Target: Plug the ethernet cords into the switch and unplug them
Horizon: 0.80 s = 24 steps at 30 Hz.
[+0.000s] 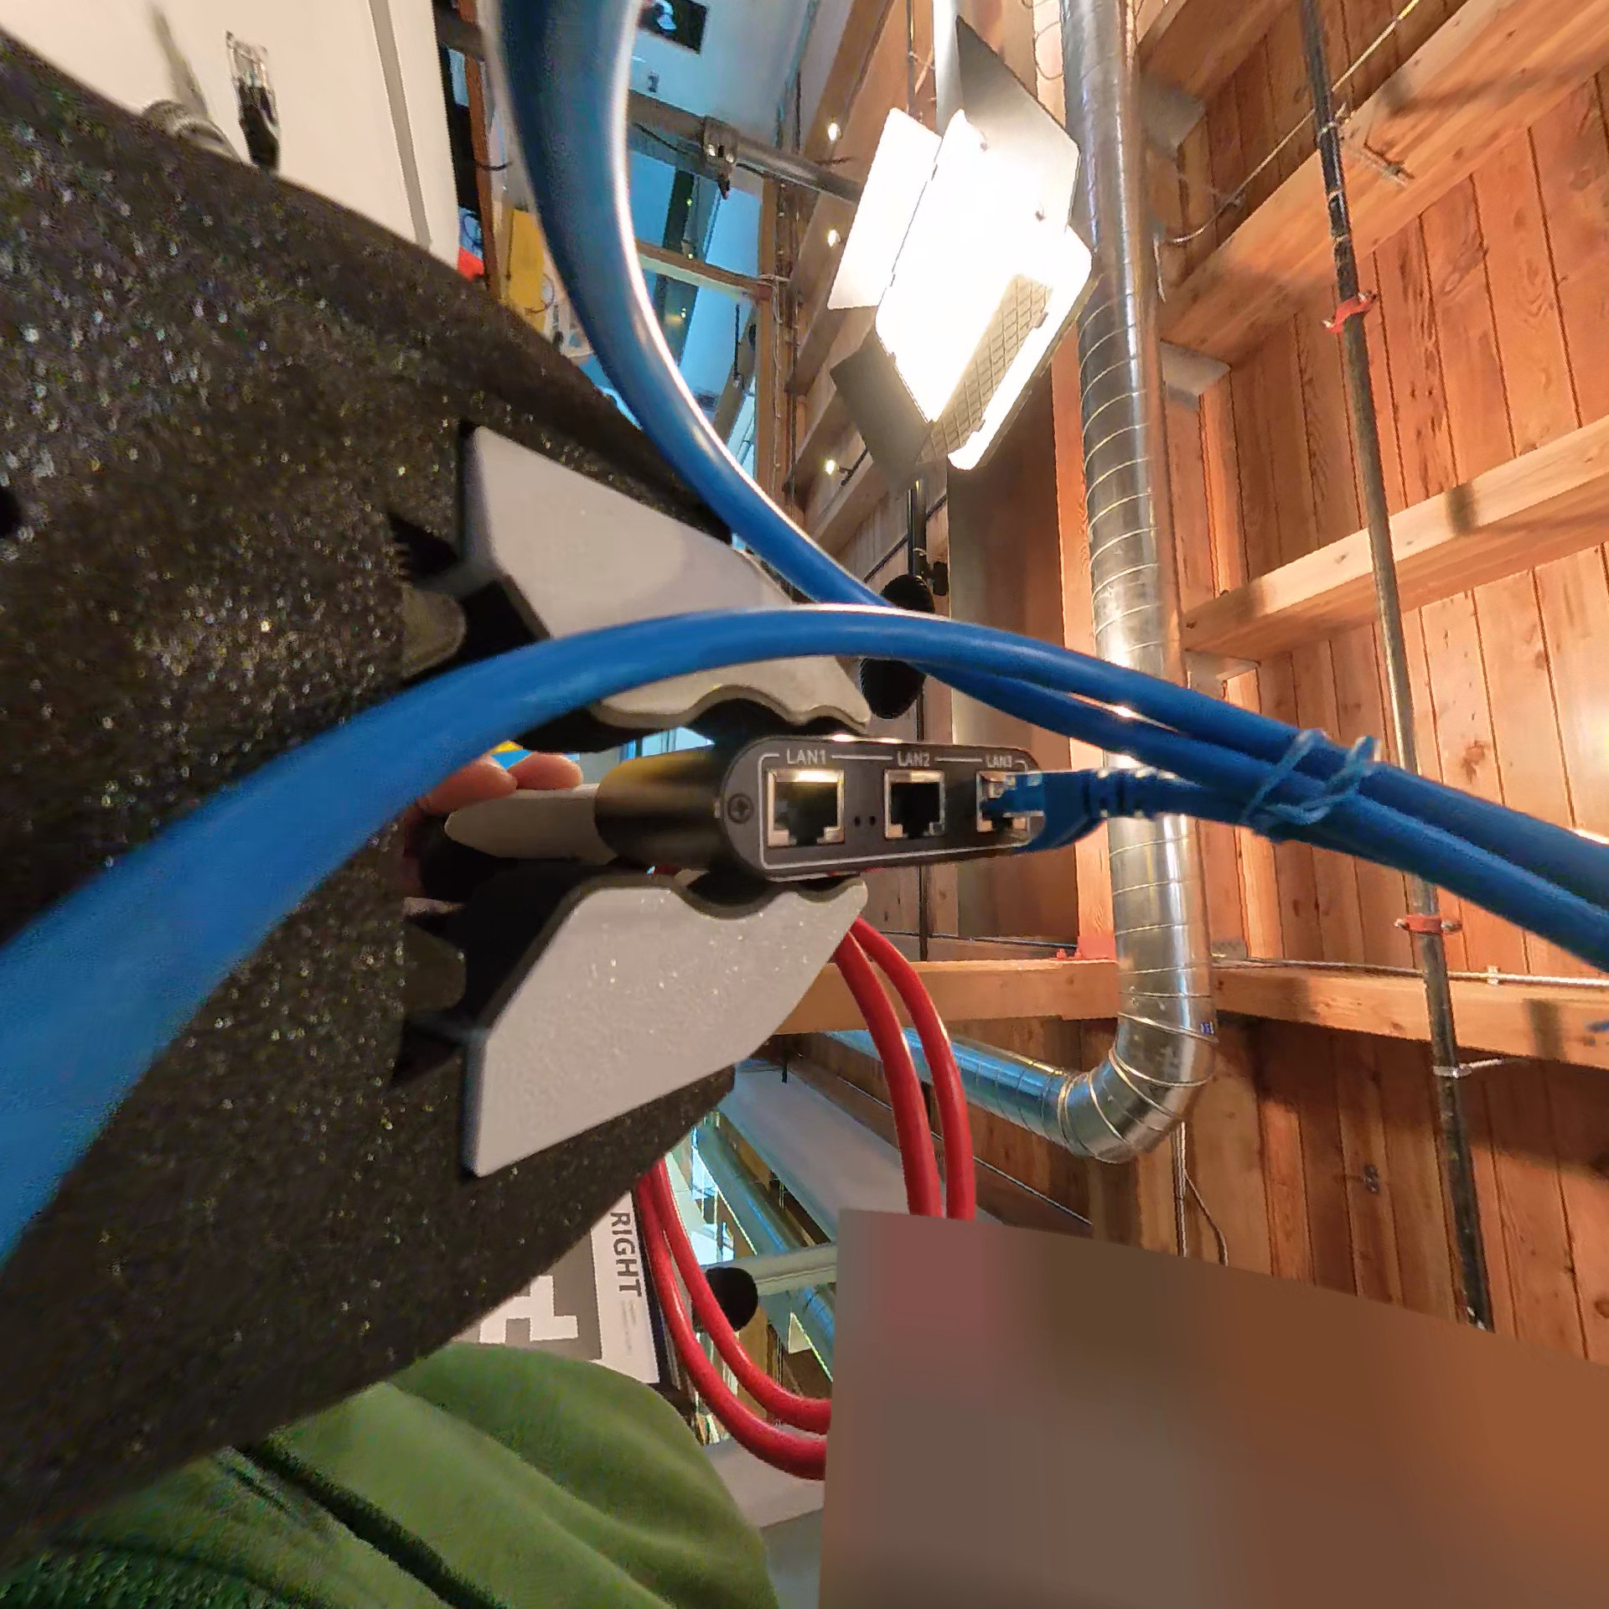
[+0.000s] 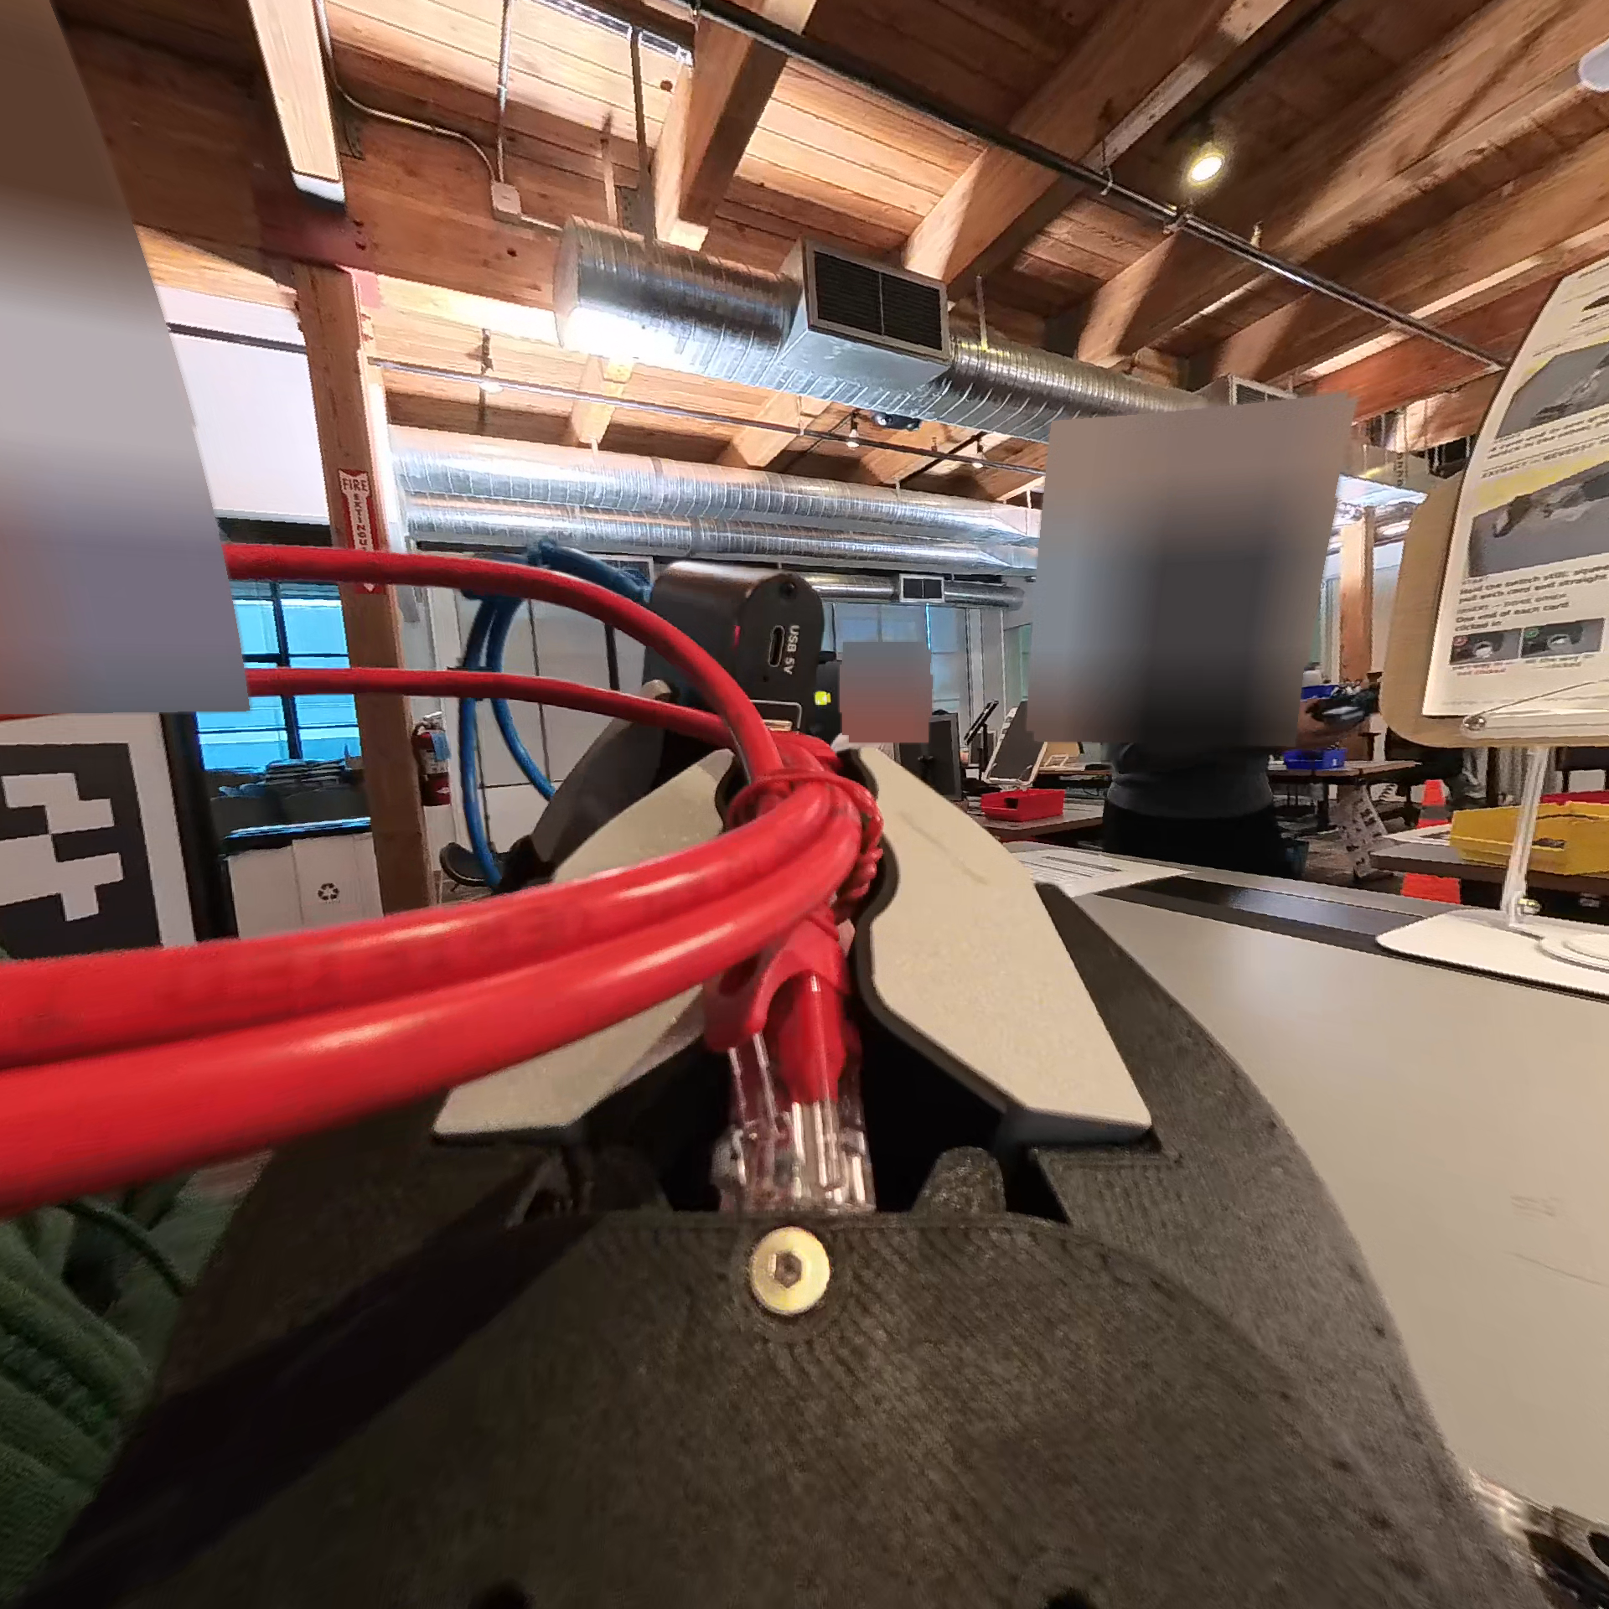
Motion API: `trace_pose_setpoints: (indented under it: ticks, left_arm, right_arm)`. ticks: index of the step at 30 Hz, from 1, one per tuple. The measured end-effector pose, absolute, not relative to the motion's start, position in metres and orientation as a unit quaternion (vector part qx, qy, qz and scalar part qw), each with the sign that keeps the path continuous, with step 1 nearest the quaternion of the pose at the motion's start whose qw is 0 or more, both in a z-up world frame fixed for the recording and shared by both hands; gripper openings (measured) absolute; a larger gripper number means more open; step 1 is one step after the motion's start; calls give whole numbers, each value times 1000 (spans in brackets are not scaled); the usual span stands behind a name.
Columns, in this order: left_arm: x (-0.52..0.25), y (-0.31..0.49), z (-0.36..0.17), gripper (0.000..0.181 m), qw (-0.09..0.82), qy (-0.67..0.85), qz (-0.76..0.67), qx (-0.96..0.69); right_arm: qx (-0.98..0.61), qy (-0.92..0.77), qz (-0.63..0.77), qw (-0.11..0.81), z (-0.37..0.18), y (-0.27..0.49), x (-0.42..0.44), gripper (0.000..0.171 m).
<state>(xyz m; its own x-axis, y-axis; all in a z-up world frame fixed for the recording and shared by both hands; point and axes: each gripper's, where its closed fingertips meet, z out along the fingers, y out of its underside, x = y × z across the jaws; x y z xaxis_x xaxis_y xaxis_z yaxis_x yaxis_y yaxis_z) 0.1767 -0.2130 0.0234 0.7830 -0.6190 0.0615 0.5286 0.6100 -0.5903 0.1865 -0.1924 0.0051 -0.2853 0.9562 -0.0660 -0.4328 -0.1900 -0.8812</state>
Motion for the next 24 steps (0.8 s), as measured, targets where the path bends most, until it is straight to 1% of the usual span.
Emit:
trace_pose_setpoints:
  ticks: [1,10,16,22,24]
  left_arm:
    - [175,-211,22,27,893,69,-322,-307]
    - [173,-202,18,27,882,49,-335,-327]
    - [172,-197,15,27,886,47,-294,-355]
    - [171,-195,14,26,883,42,-304,-356]
    - [168,-195,13,26,877,33,-326,-351]
  right_arm:
    - [-335,-397,692,501,3,-191,186,20]
    - [-348,-402,690,491,-2,-183,184,20]
    - [-366,-408,678,491,-5,-178,181,20]
    - [-364,-410,679,489,-6,-177,181,20]
    - [-367,-420,662,501,-6,-176,180,20]
